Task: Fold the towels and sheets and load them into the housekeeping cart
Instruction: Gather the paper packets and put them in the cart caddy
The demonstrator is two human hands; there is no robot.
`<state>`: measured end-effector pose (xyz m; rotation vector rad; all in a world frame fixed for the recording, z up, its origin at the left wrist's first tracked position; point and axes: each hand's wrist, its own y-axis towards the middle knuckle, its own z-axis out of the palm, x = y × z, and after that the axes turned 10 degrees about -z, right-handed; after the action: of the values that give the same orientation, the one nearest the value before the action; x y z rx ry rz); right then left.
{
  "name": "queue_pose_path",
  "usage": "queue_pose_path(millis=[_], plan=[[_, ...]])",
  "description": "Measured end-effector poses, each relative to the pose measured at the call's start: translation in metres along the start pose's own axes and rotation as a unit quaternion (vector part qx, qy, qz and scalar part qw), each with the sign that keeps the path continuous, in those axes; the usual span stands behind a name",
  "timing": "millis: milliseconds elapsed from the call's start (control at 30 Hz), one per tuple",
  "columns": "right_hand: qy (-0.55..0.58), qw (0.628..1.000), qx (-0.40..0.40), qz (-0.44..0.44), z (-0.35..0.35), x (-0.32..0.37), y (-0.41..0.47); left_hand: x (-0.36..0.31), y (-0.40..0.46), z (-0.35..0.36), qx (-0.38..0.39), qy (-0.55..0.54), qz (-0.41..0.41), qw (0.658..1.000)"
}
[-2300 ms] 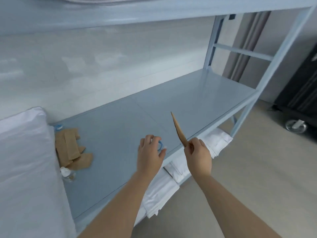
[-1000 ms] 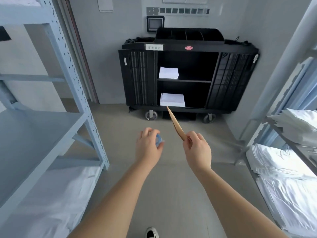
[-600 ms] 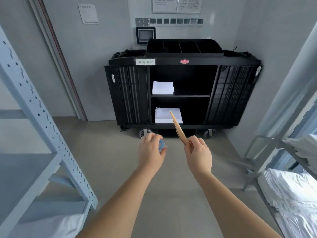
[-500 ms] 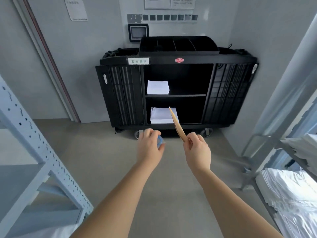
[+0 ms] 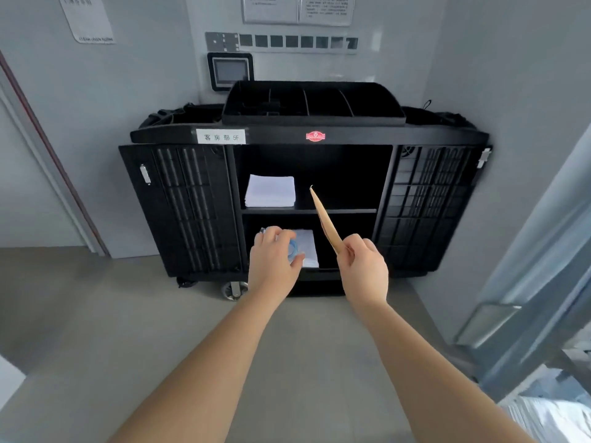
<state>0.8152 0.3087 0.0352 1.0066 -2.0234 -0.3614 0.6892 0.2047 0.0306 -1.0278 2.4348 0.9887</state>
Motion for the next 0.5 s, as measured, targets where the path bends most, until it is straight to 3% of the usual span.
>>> queue_pose_path(millis=[500], plan=[[0.000, 0.998, 0.003, -0.060, 0.063, -0.103, 0.264, -0.033, 0.247, 0.119, -0.054, -0.017, -0.009, 0.998]])
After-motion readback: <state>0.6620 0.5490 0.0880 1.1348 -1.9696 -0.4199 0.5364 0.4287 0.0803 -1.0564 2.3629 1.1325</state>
